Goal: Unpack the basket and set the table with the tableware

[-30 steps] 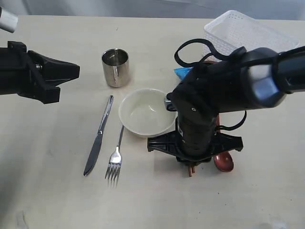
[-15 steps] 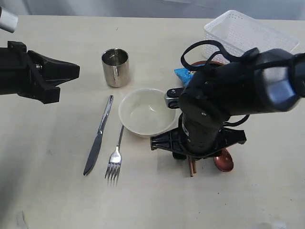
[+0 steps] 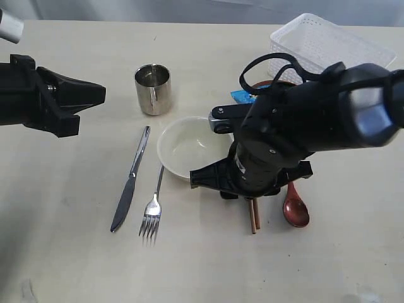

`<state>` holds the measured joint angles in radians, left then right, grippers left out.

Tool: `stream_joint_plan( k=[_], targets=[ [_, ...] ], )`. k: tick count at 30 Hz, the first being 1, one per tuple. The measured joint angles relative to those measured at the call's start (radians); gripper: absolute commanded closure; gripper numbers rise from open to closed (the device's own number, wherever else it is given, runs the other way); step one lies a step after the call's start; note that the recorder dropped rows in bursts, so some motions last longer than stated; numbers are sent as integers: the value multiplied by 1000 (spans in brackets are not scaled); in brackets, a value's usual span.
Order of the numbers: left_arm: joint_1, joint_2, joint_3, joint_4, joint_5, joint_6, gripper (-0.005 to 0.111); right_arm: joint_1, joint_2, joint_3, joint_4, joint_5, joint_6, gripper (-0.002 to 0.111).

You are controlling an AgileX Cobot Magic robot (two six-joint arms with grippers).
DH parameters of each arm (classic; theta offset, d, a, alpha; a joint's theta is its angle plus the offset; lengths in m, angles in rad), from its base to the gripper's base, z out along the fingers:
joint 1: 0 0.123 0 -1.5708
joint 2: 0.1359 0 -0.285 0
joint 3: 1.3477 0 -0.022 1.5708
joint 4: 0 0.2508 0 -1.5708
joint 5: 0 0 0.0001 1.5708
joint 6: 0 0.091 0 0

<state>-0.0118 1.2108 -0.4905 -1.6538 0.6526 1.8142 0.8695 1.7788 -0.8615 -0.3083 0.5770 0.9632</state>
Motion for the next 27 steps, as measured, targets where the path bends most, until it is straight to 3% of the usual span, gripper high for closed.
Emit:
stream_joint_plan(
  k=[27],
  targets=[
    [0, 0, 0, 0, 0, 0, 107, 0, 24, -4, -124, -69, 113, 68]
  ],
)
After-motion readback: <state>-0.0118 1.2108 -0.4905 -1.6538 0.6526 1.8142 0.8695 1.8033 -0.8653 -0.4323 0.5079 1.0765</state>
